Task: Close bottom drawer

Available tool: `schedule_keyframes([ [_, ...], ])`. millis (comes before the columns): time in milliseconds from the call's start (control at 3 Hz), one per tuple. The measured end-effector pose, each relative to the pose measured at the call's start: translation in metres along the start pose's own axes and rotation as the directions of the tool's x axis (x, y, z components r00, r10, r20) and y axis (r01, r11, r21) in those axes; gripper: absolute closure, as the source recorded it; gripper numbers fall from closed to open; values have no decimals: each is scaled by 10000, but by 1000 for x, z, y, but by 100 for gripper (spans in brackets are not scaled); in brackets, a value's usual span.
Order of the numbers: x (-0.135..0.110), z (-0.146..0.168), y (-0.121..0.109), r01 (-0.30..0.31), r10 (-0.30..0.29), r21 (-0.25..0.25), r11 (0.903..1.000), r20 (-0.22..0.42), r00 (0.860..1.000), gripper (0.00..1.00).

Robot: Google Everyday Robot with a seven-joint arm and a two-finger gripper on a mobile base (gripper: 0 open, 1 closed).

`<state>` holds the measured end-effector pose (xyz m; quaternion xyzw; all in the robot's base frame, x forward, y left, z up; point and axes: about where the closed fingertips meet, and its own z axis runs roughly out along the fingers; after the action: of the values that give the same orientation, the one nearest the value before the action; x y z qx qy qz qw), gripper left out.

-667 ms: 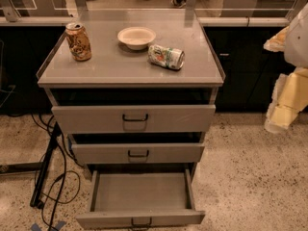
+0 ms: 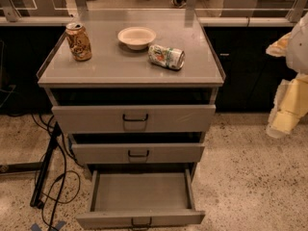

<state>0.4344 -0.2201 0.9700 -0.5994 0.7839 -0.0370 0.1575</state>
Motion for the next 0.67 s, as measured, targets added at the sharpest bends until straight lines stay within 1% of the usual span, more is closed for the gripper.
schedule_keyframes([
  [333,7,33,16,-240,270,-695,9973,428,9987,19],
  [667,6,76,41,-404,548,-1321,9904,1075,9927,42],
])
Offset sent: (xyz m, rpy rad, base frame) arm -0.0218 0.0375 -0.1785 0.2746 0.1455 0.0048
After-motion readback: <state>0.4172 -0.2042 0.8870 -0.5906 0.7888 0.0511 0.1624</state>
